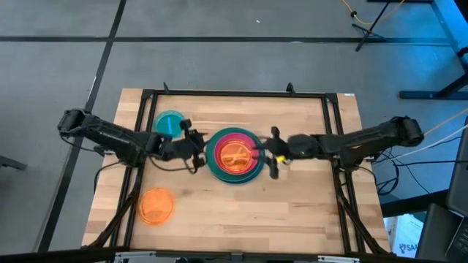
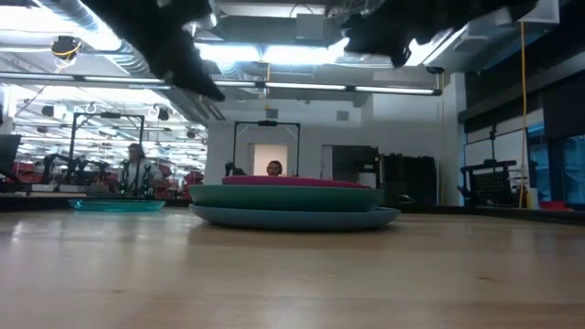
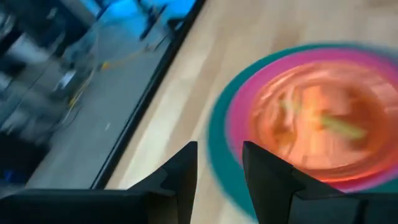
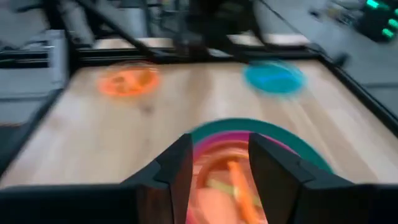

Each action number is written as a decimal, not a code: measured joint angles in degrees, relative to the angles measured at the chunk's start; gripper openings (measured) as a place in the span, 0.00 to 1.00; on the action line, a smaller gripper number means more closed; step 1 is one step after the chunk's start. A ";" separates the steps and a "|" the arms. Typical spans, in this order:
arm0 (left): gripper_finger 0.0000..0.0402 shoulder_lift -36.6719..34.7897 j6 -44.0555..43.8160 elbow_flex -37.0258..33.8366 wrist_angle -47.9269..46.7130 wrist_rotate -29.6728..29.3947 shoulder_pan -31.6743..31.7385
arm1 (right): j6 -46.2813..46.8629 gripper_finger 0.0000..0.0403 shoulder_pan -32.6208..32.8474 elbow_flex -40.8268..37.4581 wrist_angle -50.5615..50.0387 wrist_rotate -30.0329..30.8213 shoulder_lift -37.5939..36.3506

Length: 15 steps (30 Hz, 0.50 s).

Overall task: Stack plastic plates
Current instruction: Stack the transparent blue plate on top of the transparent orange plate

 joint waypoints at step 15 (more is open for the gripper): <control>0.30 0.35 -20.17 -1.69 -29.58 10.85 20.83 | 7.10 0.37 12.58 0.00 2.50 2.86 -0.77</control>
